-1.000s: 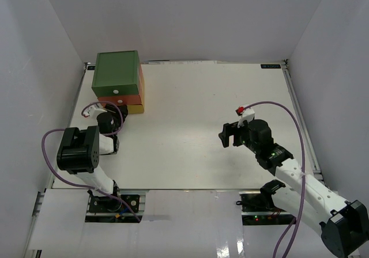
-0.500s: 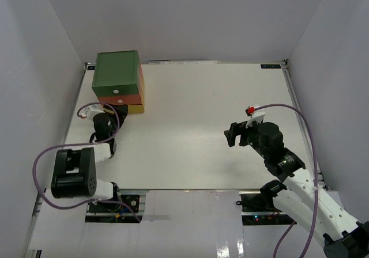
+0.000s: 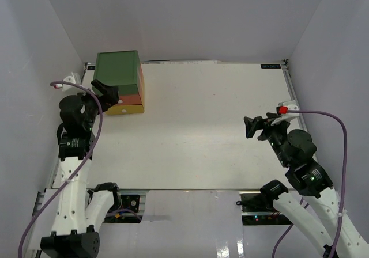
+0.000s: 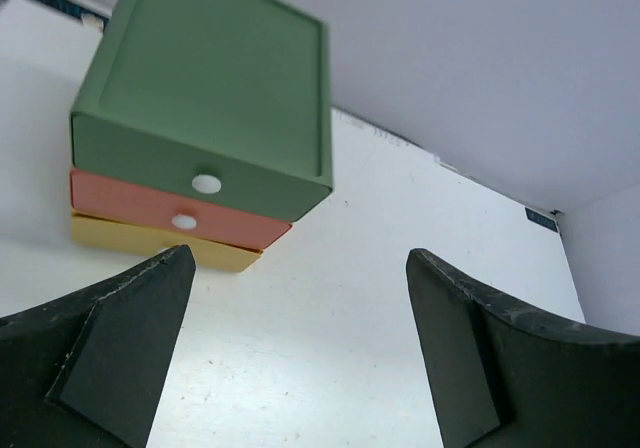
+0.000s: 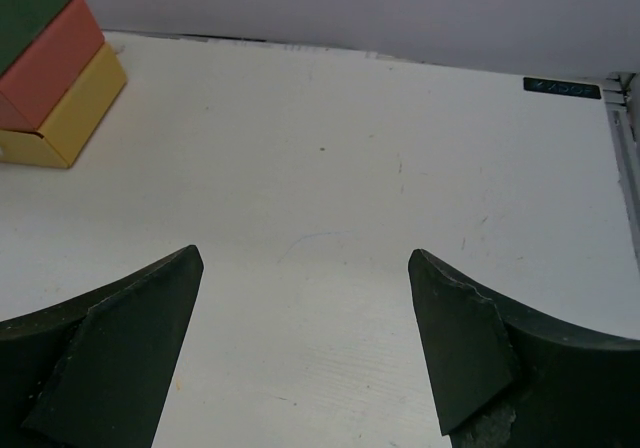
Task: Sort the stationery into containers
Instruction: Reset both arms
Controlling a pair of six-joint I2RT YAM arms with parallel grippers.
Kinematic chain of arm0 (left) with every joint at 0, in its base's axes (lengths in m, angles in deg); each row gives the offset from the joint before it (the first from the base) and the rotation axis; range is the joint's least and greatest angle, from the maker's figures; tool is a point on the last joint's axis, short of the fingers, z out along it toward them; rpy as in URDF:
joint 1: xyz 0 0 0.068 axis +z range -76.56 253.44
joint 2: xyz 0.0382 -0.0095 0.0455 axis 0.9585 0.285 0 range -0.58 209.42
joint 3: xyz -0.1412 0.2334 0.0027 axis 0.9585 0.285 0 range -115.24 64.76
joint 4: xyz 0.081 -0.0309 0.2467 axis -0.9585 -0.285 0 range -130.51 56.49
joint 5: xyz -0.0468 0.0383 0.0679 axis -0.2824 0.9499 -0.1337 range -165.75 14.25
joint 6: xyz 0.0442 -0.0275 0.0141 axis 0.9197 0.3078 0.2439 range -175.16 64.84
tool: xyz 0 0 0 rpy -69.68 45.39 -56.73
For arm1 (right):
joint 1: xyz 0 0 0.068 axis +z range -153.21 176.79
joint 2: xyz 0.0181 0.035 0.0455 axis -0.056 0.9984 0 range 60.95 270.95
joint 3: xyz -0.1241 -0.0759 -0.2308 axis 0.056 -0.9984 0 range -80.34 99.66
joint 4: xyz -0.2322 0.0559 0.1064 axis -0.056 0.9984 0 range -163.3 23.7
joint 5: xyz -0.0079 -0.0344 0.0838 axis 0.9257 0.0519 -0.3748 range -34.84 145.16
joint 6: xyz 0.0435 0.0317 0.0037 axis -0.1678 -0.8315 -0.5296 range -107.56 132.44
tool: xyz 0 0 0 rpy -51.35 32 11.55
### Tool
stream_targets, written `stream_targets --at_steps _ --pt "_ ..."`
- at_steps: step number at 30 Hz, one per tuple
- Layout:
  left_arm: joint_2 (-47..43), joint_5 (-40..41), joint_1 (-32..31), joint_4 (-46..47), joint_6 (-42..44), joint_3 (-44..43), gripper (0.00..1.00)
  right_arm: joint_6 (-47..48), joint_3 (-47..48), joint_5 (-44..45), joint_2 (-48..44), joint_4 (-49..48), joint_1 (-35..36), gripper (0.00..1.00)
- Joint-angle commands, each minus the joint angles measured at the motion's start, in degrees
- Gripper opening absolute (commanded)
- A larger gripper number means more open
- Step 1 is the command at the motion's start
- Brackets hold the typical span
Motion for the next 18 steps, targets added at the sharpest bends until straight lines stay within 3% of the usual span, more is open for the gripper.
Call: stream_targets --at_steps 1,9,15,18 --pt "-4.9 -2.3 -0.8 -18.1 9.4 -7.3 0.98 2.7 4.8 4.8 -2.0 1.0 -0.2 0.9" --pt "-13.1 0.4 -6.7 -31.9 14.2 -17.0 0.98 9.4 6.9 9.2 -7.4 1.3 -0.2 0.9" --pt "-15.9 7.6 -8.7 -34.9 15.1 -15.5 0.98 10.9 5.6 10.1 -11.5 -0.6 -0.1 0.9" --pt "-16.2 6.6 -9.0 -35.6 13.7 -15.6 0.98 12.2 5.6 10.4 -12.0 -0.6 -0.2 0.9"
